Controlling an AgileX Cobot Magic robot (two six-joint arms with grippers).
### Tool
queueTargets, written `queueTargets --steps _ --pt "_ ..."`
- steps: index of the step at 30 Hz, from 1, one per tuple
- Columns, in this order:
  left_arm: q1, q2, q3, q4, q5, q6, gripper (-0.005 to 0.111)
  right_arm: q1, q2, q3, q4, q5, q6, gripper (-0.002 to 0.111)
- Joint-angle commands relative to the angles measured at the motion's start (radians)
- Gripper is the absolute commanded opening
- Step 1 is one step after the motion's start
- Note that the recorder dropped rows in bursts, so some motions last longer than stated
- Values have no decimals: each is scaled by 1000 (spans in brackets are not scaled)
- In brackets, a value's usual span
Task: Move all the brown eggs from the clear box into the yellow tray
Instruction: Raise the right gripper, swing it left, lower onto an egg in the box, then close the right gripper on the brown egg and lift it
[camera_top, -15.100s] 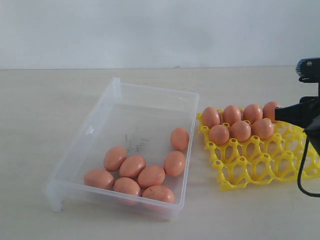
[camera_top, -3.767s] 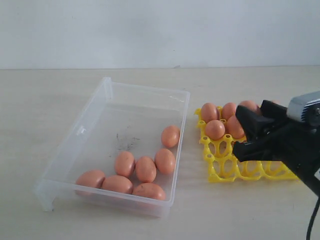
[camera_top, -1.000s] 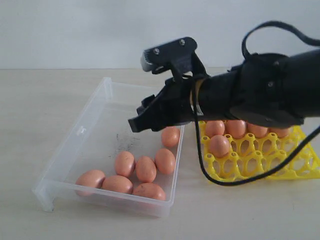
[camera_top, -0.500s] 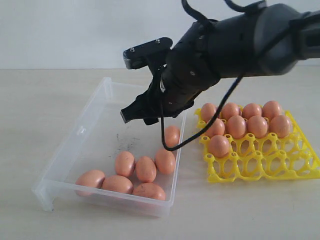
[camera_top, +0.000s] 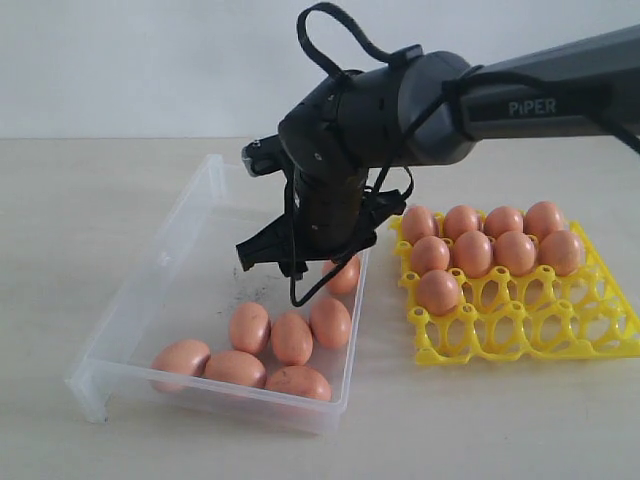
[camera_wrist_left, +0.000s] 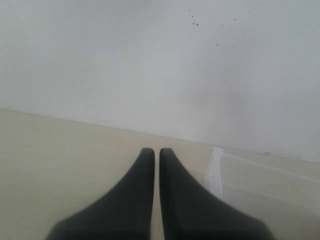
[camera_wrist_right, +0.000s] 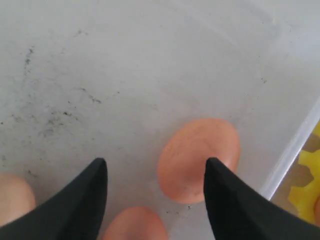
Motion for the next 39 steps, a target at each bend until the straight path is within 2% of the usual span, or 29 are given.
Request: queueTargets --steps 1,12,19,28,39 --pt "-4 4 -4 0 -2 -1 4 1 19 -6 -9 26 38 51" --pt "-4 4 -4 0 -2 -1 4 1 21 -6 -55 23 86 51" --pt "-4 4 -4 0 -2 -1 4 -1 56 -6 -174 55 145 51" --pt "-4 4 -4 0 -2 -1 4 -1 83 -6 -160 -10 147 51" --pt "-4 4 -4 0 -2 -1 4 -1 83 -6 -153 -21 36 51"
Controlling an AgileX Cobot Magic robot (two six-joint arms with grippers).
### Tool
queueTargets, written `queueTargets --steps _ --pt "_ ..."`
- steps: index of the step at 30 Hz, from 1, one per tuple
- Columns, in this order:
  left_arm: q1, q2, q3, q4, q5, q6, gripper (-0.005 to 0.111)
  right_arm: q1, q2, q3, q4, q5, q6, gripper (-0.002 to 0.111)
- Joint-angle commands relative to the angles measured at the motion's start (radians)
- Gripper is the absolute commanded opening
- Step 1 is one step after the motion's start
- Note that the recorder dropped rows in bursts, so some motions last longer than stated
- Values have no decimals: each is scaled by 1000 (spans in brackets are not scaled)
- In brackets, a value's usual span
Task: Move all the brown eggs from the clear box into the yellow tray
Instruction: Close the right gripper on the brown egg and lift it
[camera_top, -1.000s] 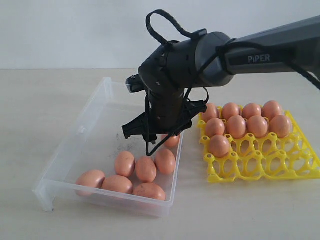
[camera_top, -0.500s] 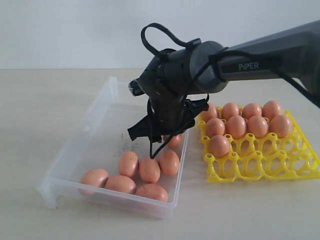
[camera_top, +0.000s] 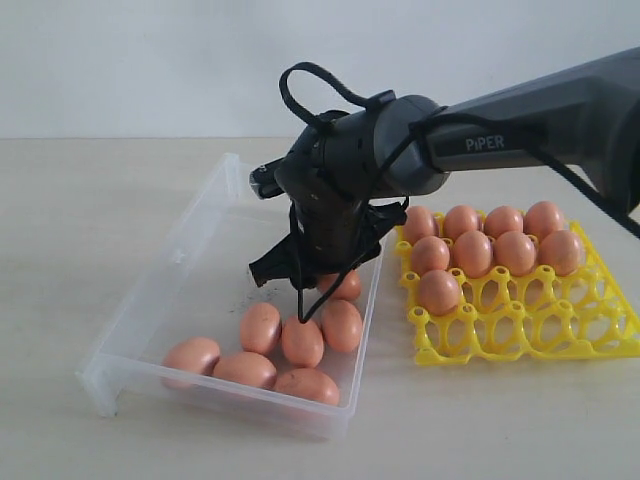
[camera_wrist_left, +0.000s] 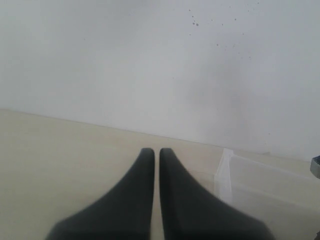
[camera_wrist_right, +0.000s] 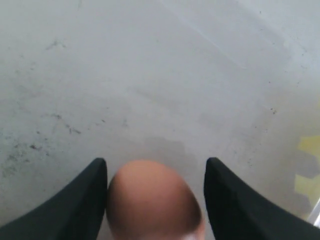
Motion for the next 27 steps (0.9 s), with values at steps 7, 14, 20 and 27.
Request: queueTargets --steps 7,14,20,27 --pt "-4 4 -4 0 -2 -1 4 -3 -1 -3 5 14 -217 51" --pt "-4 4 -4 0 -2 -1 4 -3 -1 -3 5 3 -378 51" --pt "-4 4 -4 0 -2 -1 4 -3 4 -3 5 -6 -455 51" --pt "-4 4 -4 0 -2 -1 4 -3 69 -3 -2 6 -506 51"
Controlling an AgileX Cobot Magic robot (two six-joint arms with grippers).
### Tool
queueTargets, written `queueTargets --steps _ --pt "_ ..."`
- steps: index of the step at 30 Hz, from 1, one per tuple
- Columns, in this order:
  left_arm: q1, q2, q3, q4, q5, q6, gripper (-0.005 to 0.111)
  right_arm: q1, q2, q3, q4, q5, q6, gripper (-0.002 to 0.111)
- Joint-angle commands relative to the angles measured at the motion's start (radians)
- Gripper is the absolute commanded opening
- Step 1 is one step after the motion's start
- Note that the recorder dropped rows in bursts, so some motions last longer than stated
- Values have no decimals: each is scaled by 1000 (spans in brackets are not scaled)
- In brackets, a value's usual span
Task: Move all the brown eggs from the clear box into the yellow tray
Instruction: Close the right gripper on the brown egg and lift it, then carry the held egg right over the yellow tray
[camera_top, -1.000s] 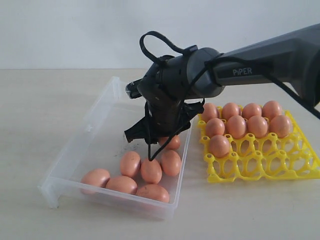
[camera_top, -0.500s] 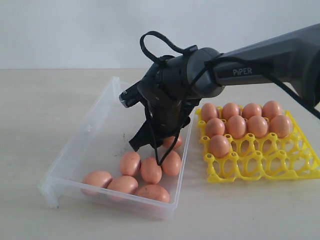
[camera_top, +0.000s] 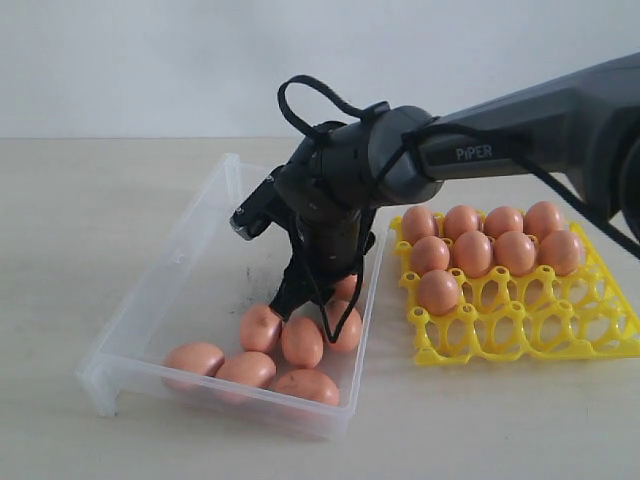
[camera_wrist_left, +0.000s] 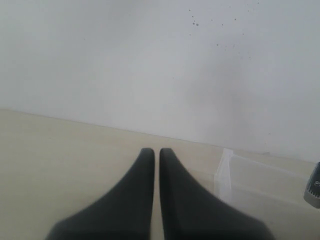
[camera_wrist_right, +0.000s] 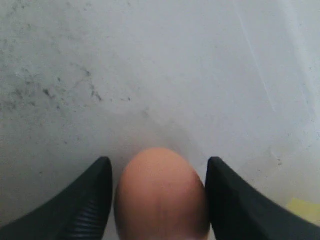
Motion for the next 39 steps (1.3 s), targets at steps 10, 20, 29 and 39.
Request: queueTargets --steps 10,20,29,39 --pt "-4 4 -4 0 -2 -1 4 -3 55 -3 -41 3 -29 0" --pt "-4 4 -4 0 -2 -1 4 -3 -36 0 -137 -167 185 0" --pt "-4 4 -4 0 -2 -1 4 -3 -232 143 -354 -337 424 0" --pt "-4 4 -4 0 -2 -1 4 -3 -450 449 -1069 -315 1223 0"
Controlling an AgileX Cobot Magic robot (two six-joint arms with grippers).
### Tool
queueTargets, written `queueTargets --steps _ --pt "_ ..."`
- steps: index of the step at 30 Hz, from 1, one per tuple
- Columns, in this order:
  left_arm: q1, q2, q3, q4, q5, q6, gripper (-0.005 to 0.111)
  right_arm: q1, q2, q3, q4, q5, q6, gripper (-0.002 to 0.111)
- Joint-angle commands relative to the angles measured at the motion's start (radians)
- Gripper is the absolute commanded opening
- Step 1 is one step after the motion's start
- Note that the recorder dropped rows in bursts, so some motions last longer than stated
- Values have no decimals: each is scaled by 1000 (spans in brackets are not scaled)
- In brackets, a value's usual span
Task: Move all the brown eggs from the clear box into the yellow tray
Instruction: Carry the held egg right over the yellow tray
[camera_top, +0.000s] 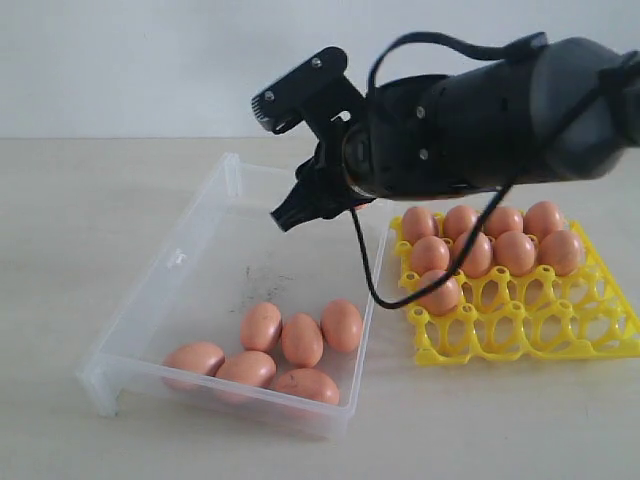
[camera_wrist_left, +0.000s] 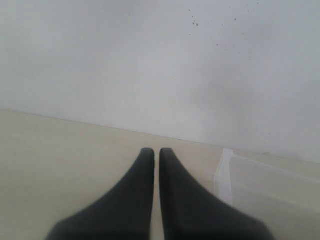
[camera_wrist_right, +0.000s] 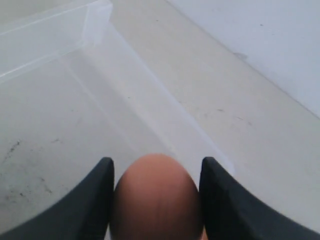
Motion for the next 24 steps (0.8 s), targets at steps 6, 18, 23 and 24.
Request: queueTargets --steps 6,18,23,24 --pt "-4 4 -4 0 -2 -1 4 -3 -185 329 -534 188 747 0" --pt "-4 4 -4 0 -2 -1 4 -3 -219 557 -534 427 1030 0" --pt "-4 4 -4 0 -2 -1 4 -1 -223 593 -534 486 1029 0" --pt "-4 4 -4 0 -2 -1 4 -1 -232 591 -534 499 914 0"
